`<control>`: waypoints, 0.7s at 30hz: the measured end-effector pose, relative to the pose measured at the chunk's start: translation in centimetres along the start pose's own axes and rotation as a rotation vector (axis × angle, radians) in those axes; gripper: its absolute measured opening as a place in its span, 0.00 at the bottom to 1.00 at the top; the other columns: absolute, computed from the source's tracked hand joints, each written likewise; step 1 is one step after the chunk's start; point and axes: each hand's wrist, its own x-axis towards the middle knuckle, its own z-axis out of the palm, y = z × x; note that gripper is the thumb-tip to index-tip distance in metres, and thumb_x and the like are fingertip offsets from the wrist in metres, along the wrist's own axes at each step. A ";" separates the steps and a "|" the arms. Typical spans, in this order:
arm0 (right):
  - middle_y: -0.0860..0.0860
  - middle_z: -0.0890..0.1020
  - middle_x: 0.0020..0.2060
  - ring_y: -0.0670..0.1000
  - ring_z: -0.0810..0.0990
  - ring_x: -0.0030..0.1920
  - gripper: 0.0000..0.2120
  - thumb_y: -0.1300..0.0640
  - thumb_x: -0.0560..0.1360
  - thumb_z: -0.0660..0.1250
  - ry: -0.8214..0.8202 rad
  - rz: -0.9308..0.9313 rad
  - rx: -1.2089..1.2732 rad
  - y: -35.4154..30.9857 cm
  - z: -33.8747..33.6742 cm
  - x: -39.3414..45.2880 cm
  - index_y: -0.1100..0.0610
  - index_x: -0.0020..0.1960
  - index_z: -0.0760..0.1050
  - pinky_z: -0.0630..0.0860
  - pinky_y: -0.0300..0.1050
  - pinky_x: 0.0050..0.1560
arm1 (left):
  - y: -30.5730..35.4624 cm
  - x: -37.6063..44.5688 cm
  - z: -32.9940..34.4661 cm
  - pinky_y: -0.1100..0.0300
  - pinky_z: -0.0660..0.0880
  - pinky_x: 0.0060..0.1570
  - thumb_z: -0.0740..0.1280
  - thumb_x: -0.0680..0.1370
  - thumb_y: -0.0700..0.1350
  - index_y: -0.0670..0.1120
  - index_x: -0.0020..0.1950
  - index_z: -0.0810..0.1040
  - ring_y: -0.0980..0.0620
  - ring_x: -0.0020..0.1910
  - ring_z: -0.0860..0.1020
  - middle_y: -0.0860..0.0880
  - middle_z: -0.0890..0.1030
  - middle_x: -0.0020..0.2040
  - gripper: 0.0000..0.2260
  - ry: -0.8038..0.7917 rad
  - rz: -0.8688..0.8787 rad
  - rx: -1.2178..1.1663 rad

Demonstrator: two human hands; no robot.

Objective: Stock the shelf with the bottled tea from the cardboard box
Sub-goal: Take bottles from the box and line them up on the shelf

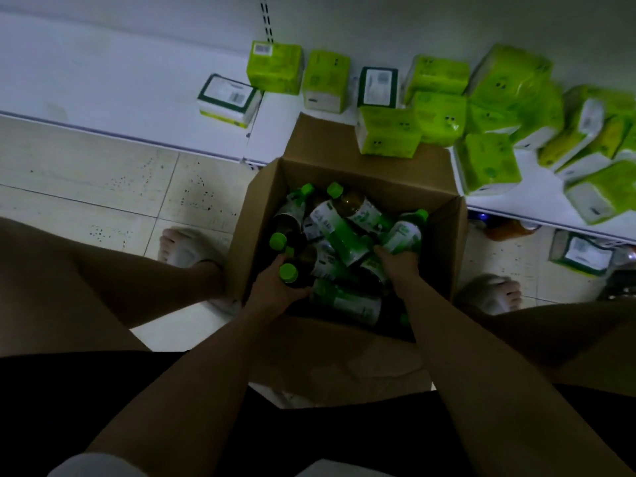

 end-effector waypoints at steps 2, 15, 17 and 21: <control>0.61 0.77 0.62 0.62 0.77 0.60 0.27 0.53 0.72 0.73 0.019 0.011 0.000 -0.7 0.1 0.0 0.64 0.67 0.71 0.76 0.58 0.61 | 0.1 0.3 -0.2 0.52 0.69 0.65 0.77 0.70 0.46 0.47 0.70 0.68 0.44 0.68 0.71 0.45 0.74 0.67 0.31 -0.024 -0.009 0.027; 0.59 0.81 0.56 0.61 0.81 0.53 0.33 0.66 0.63 0.78 -0.242 0.084 0.273 -2.0 -2.0 -5.8 0.63 0.65 0.70 0.79 0.64 0.53 | 3.1 -2.0 -0.9 0.49 0.75 0.56 0.77 0.68 0.50 0.48 0.67 0.67 0.43 0.59 0.77 0.46 0.78 0.61 0.31 0.077 0.016 0.100; 0.58 0.82 0.56 0.60 0.82 0.54 0.35 0.64 0.62 0.79 -0.324 0.034 0.303 -2.3 -1.9 -7.0 0.59 0.66 0.70 0.78 0.65 0.54 | 4.5 -2.6 -1.7 0.51 0.76 0.52 0.78 0.67 0.50 0.49 0.63 0.65 0.46 0.54 0.77 0.49 0.77 0.55 0.31 0.108 0.063 0.050; 0.56 0.80 0.57 0.57 0.81 0.55 0.38 0.64 0.63 0.77 -0.383 -0.138 0.309 -4.4 -1.4 -10.5 0.54 0.68 0.64 0.79 0.58 0.56 | 8.1 -4.2 -4.3 0.56 0.74 0.51 0.79 0.64 0.53 0.53 0.59 0.66 0.53 0.50 0.77 0.56 0.76 0.49 0.30 0.210 0.168 -0.066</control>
